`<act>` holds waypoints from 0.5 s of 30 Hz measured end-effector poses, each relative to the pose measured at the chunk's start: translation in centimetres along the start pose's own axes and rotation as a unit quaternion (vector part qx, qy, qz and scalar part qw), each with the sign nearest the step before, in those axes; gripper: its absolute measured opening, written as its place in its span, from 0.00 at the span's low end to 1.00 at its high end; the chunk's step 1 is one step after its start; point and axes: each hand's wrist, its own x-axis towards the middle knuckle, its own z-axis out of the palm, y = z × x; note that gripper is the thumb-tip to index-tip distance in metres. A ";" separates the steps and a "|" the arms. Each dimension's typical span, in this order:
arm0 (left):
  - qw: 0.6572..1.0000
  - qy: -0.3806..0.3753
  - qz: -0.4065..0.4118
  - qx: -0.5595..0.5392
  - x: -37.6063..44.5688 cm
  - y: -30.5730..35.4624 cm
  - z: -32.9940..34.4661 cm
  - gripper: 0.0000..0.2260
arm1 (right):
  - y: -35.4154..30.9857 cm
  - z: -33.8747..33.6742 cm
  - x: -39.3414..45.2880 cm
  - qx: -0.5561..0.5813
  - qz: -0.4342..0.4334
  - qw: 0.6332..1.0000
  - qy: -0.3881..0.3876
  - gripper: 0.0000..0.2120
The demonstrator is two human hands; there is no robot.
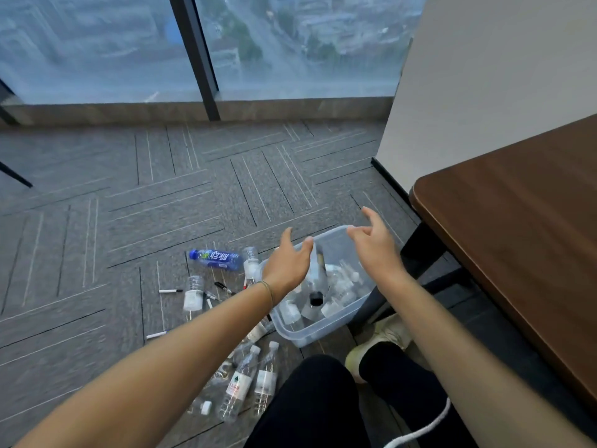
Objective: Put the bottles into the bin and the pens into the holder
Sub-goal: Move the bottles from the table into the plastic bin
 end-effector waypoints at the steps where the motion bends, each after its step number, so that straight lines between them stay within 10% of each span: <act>1: 1.000 0.006 0.006 -0.001 -0.2 0.6 -0.4 0.31 | -0.5 -0.2 -0.3 0.004 -0.004 1.000 0.001 0.28; 15: 0.977 0.050 0.185 -0.091 -9.8 11.9 -6.8 0.22 | -11.0 -5.2 -9.5 0.024 -0.159 0.987 0.022 0.27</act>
